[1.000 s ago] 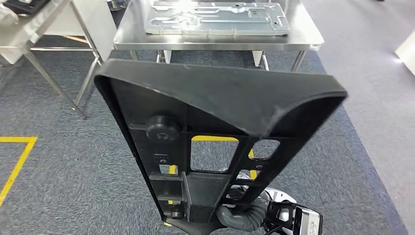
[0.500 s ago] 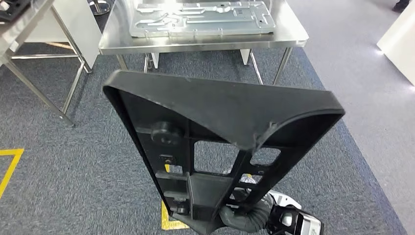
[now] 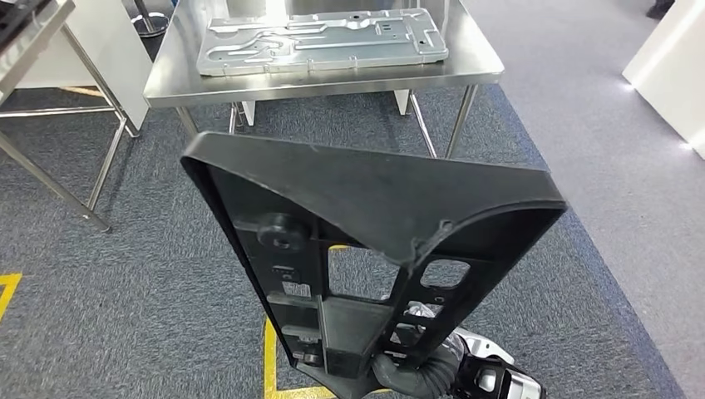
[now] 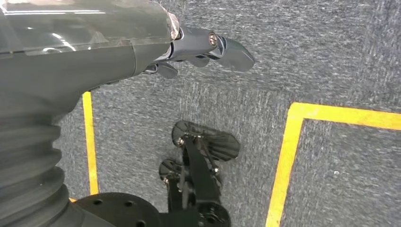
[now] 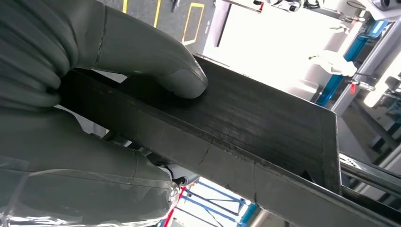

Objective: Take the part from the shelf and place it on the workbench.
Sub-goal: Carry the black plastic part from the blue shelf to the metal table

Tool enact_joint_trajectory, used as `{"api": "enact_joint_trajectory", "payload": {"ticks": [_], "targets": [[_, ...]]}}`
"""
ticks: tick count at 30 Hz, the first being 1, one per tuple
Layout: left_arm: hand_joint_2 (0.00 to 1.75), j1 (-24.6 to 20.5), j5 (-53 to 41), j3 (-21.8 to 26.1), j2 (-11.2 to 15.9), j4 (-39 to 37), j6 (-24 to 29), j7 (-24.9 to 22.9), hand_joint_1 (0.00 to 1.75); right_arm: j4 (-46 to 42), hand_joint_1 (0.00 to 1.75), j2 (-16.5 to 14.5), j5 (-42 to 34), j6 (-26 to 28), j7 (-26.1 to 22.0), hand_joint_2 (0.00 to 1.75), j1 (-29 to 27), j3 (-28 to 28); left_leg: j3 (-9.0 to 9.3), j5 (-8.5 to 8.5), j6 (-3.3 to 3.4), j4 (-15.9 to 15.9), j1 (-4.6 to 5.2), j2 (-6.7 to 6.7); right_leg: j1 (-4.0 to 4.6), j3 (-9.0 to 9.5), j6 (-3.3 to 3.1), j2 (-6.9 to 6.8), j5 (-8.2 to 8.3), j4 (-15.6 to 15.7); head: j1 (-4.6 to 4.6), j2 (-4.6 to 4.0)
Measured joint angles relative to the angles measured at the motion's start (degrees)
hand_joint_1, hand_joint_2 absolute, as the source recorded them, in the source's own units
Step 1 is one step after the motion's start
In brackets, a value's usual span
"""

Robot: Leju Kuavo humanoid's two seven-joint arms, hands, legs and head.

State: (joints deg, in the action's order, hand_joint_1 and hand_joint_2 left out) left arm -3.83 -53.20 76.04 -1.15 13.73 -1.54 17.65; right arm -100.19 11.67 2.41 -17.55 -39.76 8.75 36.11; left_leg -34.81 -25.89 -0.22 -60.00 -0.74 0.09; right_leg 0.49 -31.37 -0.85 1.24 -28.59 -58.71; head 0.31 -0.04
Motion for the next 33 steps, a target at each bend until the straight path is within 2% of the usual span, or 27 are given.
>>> {"api": "enact_joint_trajectory", "payload": {"ticks": [3,4,5,6,8,9,10,11,12,13,14,15,16,19,20,21,23,24,25,26,28,29,30,33], "targets": [[1.75,0.02,0.00,0.01,-0.03,-0.01,-0.02,-0.01,0.00,-0.07,1.75,0.00,0.05,0.02,-0.01,1.75,-0.03,-0.01,0.50,-0.21,0.77,0.80,-0.03,0.03,-0.10,0.04,0.95,-0.04,-0.42,-0.15,0.01,0.00],[1.75,0.00,0.00,0.01,-0.05,-0.01,-0.06,-0.01,0.00,-0.10,1.75,0.00,0.08,0.02,-0.01,1.75,0.01,-0.01,0.80,-0.23,1.07,1.12,-0.18,0.07,-0.14,-0.32,1.30,-0.18,-0.94,-1.13,0.06,0.00],[1.75,-0.04,0.00,0.01,-0.07,-0.01,-0.12,0.01,0.00,-0.13,1.75,0.00,0.11,0.03,-0.02,1.75,0.05,-0.01,1.14,-0.28,1.37,1.40,-0.33,0.11,-0.24,-1.39,1.65,-0.33,-1.95,-3.35,0.11,0.00],[1.75,-0.07,0.00,0.01,-0.08,0.00,-0.18,0.02,0.00,-0.13,1.75,0.00,0.16,0.03,-0.03,1.75,0.05,-0.01,1.40,-0.45,1.56,1.52,-0.35,0.14,-0.48,-3.25,1.93,-0.47,-3.31,-6.75,0.16,0.00],[1.75,-0.08,-0.01,0.01,-0.08,0.00,-0.33,0.04,0.00,-0.10,1.75,0.00,0.25,0.02,-0.03,1.75,-0.08,-0.01,1.85,-0.96,1.70,1.54,-0.36,0.17,-0.97,-8.02,2.37,-0.58,-5.56,-14.22,0.17,0.00],[1.75,-0.06,-0.01,0.01,-0.08,0.00,-0.40,0.05,0.00,-0.09,1.75,0.00,0.30,0.02,-0.02,1.75,-0.15,-0.01,2.19,-1.31,1.63,1.54,-0.39,0.17,-1.21,-9.60,2.55,-0.64,-5.34,-16.03,0.17,0.00],[1.75,-0.04,-0.01,0.02,-0.08,0.00,-0.47,0.05,0.00,-0.08,1.75,0.00,0.32,0.00,-0.02,1.75,-0.18,-0.01,2.65,-1.68,1.51,1.54,-0.45,0.17,-1.42,-10.05,2.69,-0.72,-3.92,-15.67,0.17,0.00],[1.75,-0.02,-0.01,0.02,-0.08,-0.01,-0.53,0.05,0.00,-0.08,1.75,0.00,0.32,0.00,-0.02,1.75,-0.17,-0.01,3.21,-2.08,1.33,1.54,-0.53,0.16,-1.60,-9.36,2.79,-0.85,-1.60,-13.20,0.17,0.00],[1.75,0.00,-0.01,0.02,-0.09,-0.01,-0.57,0.06,0.00,-0.08,1.75,0.00,0.32,0.00,-0.01,1.75,-0.14,-0.01,3.75,-2.55,1.08,1.56,-0.62,0.16,-1.73,-7.88,2.85,-1.10,1.07,-9.15,0.18,0.00],[1.75,-0.03,-0.01,0.02,-0.10,-0.01,-0.60,0.07,0.00,-0.08,1.75,0.00,0.32,-0.01,0.00,1.75,-0.09,-0.01,4.23,-2.99,0.75,1.56,-0.60,0.15,-1.65,-6.29,2.85,-1.35,2.78,-5.39,0.19,0.00],[1.75,-0.07,-0.01,0.02,-0.10,-0.01,-0.62,0.07,0.00,-0.09,1.75,-0.01,0.32,-0.01,0.02,1.75,-0.03,-0.01,4.54,-3.35,0.37,1.60,-0.57,0.14,-1.53,-5.07,2.70,-1.52,3.70,-2.58,0.17,0.00],[1.75,-0.11,-0.01,0.02,-0.10,0.00,-0.62,0.07,0.00,-0.09,1.75,-0.01,0.32,-0.02,0.03,1.75,0.01,-0.01,4.74,-3.65,-0.02,1.71,-0.50,0.14,-1.35,-4.38,2.46,-1.60,3.80,-0.95,0.16,0.00],[1.75,-0.17,-0.01,0.02,-0.10,0.00,-0.62,0.07,0.00,-0.10,1.75,-0.01,0.33,-0.02,0.04,1.75,0.04,-0.01,4.98,-3.84,-0.41,1.93,-0.44,0.20,-1.12,-4.18,2.13,-1.51,3.28,-0.70,0.14,0.00],[1.75,-0.38,-0.01,0.02,-0.10,0.00,-0.63,0.07,0.00,-0.19,1.75,-0.01,0.34,-0.05,0.05,1.75,0.05,-0.01,5.64,-4.66,-1.34,1.69,-0.56,0.45,-1.19,-3.30,0.83,-1.15,2.69,-0.04,0.04,0.00],[1.75,-0.45,0.00,0.01,-0.10,0.00,-0.63,0.07,0.00,-0.23,1.75,-0.03,0.33,-0.06,0.04,1.75,0.09,-0.01,4.93,-5.49,-1.47,-0.21,-0.61,0.45,-1.24,-2.74,0.36,-1.13,2.45,0.22,-0.03,0.00],[1.75,-0.46,0.00,0.01,-0.11,0.00,-0.63,0.07,0.00,-0.26,1.75,-0.05,0.33,-0.09,0.03,1.75,0.11,-0.01,3.35,-6.65,-1.47,-3.39,-0.64,0.41,-1.20,-2.17,-0.05,-1.14,2.13,0.38,-0.10,0.00],[1.75,-0.33,0.02,0.01,-0.11,0.00,-0.62,0.06,0.00,-0.27,1.75,-0.08,0.31,-0.19,0.01,1.75,0.11,-0.01,-1.89,-8.99,-1.39,-11.74,-0.54,0.38,-0.83,-1.15,-0.62,-1.11,1.23,0.41,-0.17,0.00],[1.75,-0.19,0.01,0.02,-0.10,0.00,-0.62,0.05,0.00,-0.27,1.75,-0.09,0.29,-0.24,0.01,1.75,0.07,-0.01,-4.19,-9.03,-1.31,-14.50,-0.48,0.37,-0.61,-0.57,-0.77,-1.00,0.71,0.41,-0.17,0.00],[1.75,-0.06,0.01,0.02,-0.10,0.00,-0.62,0.04,0.00,-0.27,1.75,-0.09,0.28,-0.26,0.01,1.75,0.04,-0.01,-5.62,-7.85,-1.16,-15.19,-0.43,0.36,-0.39,0.12,-0.86,-0.85,0.14,0.41,-0.17,0.00],[1.75,0.04,0.01,0.02,-0.11,0.00,-0.61,0.03,0.00,-0.27,1.75,-0.09,0.26,-0.27,0.01,1.75,0.03,-0.01,-5.89,-5.52,-0.90,-13.50,-0.37,0.33,-0.19,0.92,-0.90,-0.69,-0.45,0.41,-0.17,0.00],[1.75,0.13,0.00,0.02,-0.06,0.00,-0.61,0.03,0.00,-0.25,1.75,-0.09,0.23,-0.31,0.00,1.75,0.02,-0.01,-4.18,-0.04,-0.01,-6.54,0.01,0.23,0.10,2.59,-0.81,-0.51,-1.78,0.44,-0.11,0.00],[1.75,0.13,-0.01,0.02,-0.04,-0.01,-0.61,0.05,0.00,-0.24,1.75,-0.08,0.22,-0.33,0.00,1.75,0.02,-0.01,-3.06,1.39,0.41,-3.34,0.28,0.19,0.17,3.14,-0.61,-0.41,-2.40,0.43,-0.04,0.00],[1.75,0.12,-0.01,0.02,0.00,-0.01,-0.61,0.07,0.00,-0.23,1.75,-0.08,0.21,-0.33,0.00,1.75,-0.01,-0.01,-2.25,1.88,0.75,-1.39,0.60,0.17,0.11,3.49,-0.32,-0.38,-2.87,0.54,0.02,0.00],[1.75,0.15,-0.02,0.02,0.01,0.00,-0.60,0.24,0.00,-0.40,1.75,-0.05,0.21,-0.24,-0.01,1.75,-0.21,-0.01,-0.58,0.87,1.54,0.70,0.87,0.13,-0.21,3.98,0.78,-0.39,-2.76,-0.18,0.10,0.01]]}}
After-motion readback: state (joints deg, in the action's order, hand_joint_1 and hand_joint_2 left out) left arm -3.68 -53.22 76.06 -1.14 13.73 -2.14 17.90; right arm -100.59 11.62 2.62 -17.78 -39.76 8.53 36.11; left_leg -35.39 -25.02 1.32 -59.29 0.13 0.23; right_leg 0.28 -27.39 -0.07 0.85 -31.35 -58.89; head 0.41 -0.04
